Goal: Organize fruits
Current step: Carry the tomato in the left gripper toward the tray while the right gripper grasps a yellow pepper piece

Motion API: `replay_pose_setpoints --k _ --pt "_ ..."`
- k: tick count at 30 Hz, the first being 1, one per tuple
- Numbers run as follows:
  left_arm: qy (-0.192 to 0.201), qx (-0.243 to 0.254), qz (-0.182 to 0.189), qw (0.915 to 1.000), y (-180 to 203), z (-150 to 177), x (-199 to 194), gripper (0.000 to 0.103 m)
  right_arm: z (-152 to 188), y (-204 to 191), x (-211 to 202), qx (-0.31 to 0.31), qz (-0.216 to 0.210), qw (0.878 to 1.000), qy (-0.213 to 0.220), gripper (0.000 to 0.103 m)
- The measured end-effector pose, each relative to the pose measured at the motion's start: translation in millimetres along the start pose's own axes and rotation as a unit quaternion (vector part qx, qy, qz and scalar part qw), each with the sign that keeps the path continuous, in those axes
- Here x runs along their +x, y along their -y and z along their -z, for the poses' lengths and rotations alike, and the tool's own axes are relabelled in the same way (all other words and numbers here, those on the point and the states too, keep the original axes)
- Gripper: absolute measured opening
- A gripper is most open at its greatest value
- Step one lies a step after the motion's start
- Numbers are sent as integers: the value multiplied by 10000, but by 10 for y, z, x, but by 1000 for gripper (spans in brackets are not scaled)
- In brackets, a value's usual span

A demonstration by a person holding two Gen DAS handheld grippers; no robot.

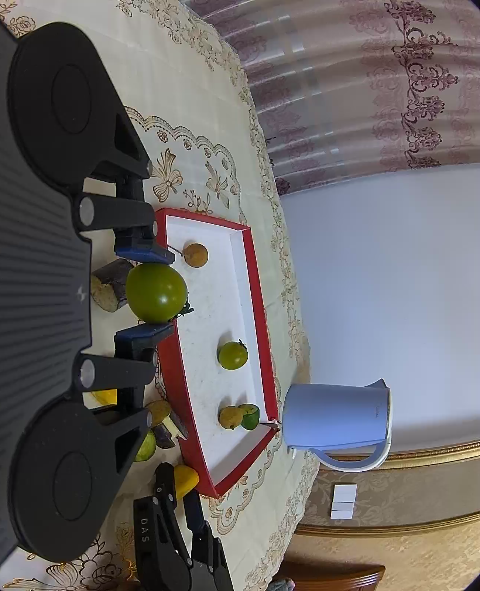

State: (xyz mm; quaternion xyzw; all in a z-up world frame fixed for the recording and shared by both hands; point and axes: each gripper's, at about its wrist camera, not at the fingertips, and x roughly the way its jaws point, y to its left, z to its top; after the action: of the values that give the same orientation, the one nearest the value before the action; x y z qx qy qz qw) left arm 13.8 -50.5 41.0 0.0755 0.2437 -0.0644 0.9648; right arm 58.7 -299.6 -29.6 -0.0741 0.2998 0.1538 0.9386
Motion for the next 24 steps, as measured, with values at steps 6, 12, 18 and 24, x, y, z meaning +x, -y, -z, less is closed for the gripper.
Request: replay_pose_setpoints --k 6,12,18,24 --pt "49 -79 -46 9999 0 -8 -12 34 65 -37 -88 14 124 9999 67 31" --pt "40 -104 -53 9999 2 -24 -6 33 152 -60 -181 134 104 9997 167 30" --pt "74 -64 -76 9999 39 -70 5 34 188 -40 -262 287 37 9992 277 30" --pt "17 -75 0 10000 85 -147 93 34 224 10 -340 415 -50 9984 393 30"
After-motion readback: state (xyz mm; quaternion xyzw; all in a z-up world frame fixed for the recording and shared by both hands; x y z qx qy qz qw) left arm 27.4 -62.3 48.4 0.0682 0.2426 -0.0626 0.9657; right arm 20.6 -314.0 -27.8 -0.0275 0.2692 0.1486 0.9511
